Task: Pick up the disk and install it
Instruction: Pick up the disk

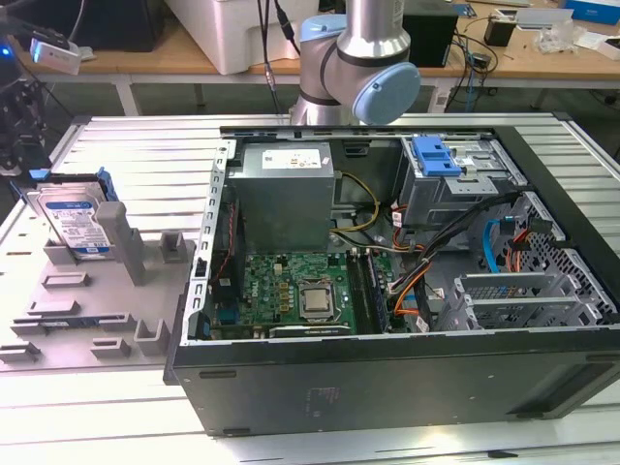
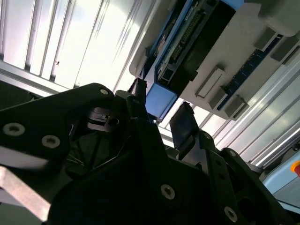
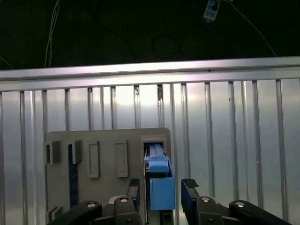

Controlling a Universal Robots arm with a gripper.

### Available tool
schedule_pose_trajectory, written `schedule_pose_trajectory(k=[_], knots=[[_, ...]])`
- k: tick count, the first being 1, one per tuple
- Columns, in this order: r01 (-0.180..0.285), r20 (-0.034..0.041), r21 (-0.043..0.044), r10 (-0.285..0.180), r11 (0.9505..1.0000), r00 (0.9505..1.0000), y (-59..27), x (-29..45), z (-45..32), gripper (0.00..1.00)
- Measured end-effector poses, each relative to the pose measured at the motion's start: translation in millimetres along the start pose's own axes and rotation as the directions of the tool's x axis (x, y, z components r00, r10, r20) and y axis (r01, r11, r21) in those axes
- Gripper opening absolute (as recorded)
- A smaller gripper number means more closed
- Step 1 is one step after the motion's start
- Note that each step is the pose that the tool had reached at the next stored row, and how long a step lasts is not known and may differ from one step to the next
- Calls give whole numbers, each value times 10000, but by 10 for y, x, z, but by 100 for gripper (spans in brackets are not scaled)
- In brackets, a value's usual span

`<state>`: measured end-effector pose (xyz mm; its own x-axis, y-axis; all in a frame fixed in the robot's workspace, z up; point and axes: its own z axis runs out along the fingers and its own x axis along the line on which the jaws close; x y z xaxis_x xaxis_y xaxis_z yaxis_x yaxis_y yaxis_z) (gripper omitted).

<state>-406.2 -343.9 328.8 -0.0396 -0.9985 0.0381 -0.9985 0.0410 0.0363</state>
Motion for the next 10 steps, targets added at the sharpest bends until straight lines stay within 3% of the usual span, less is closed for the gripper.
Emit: schedule_pose_trajectory(k=[10], knots=[[281,-10,17,-281,9996,9996,9,-18,42,48]])
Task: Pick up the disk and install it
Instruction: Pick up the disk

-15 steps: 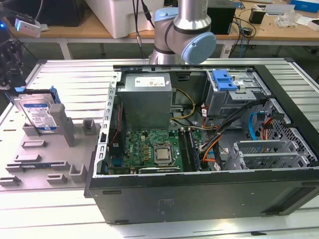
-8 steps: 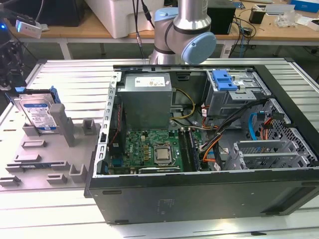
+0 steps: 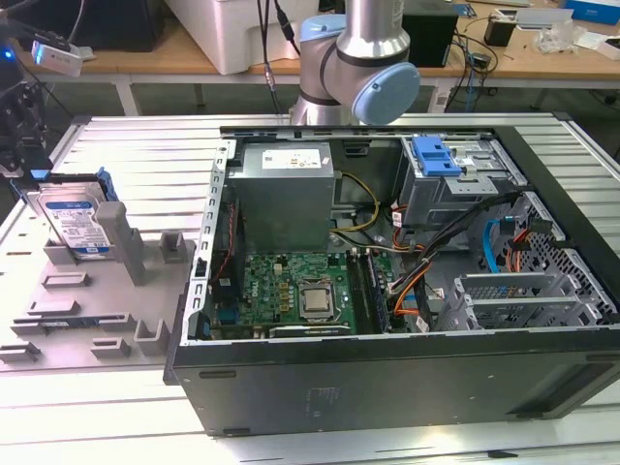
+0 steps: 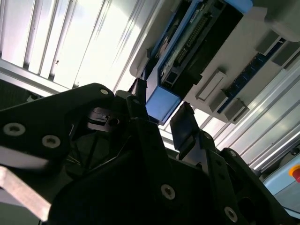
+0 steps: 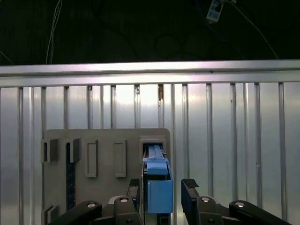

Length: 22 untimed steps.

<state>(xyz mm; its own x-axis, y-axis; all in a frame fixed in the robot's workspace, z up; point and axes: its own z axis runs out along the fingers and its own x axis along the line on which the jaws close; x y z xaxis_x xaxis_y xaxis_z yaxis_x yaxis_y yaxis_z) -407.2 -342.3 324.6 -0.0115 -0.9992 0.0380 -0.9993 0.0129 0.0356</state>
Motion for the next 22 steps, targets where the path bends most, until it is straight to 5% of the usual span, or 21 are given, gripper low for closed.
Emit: schedule_pose_trajectory(k=[22], knots=[[190,-8,8,-190,9998,9998,2,-5,138,48]])
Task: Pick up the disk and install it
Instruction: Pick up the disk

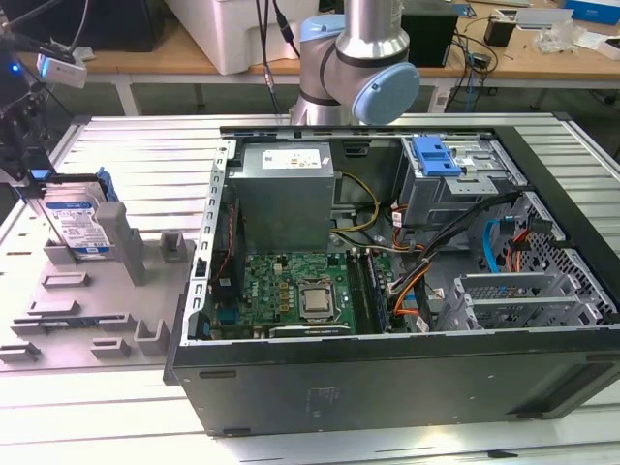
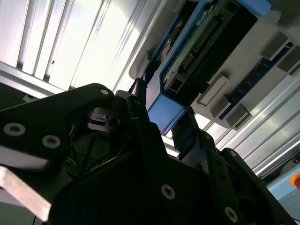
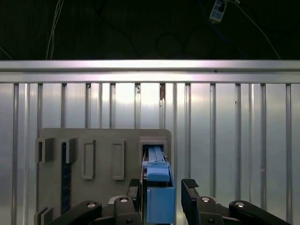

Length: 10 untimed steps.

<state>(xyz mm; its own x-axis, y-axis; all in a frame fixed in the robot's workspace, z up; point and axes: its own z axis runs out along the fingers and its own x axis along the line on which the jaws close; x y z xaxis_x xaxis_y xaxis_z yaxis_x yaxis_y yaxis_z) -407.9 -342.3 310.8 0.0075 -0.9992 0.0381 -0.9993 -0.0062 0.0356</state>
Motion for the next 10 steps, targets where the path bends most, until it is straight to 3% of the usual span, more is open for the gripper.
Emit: schedule_pose_trajectory(k=[10], knots=[[27,0,2,-27,10000,10000,6,-2,47,48]])
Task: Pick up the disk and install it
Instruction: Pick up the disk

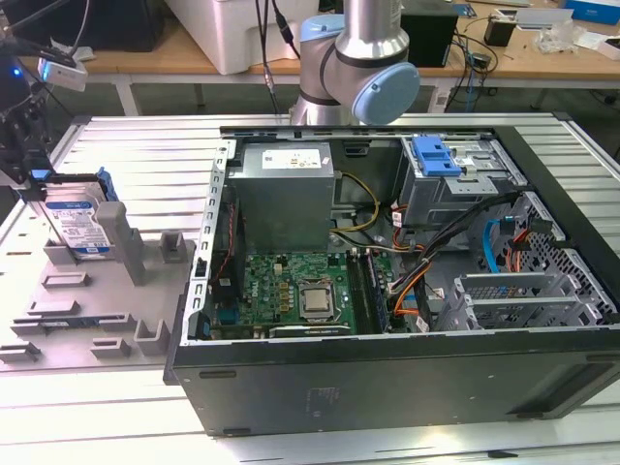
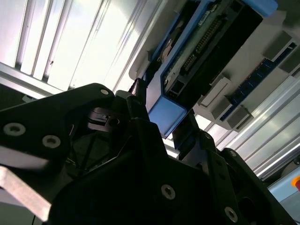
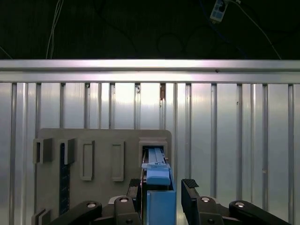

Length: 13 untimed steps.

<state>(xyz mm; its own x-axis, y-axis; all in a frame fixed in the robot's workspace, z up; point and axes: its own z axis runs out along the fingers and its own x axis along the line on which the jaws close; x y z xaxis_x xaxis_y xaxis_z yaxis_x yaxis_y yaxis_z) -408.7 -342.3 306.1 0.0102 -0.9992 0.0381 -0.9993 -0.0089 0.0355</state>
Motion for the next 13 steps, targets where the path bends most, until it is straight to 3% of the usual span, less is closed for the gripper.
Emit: schedule_pose_trajectory(k=[13], knots=[[17,-1,0,-17,10000,10000,-2,-2,51,48]])
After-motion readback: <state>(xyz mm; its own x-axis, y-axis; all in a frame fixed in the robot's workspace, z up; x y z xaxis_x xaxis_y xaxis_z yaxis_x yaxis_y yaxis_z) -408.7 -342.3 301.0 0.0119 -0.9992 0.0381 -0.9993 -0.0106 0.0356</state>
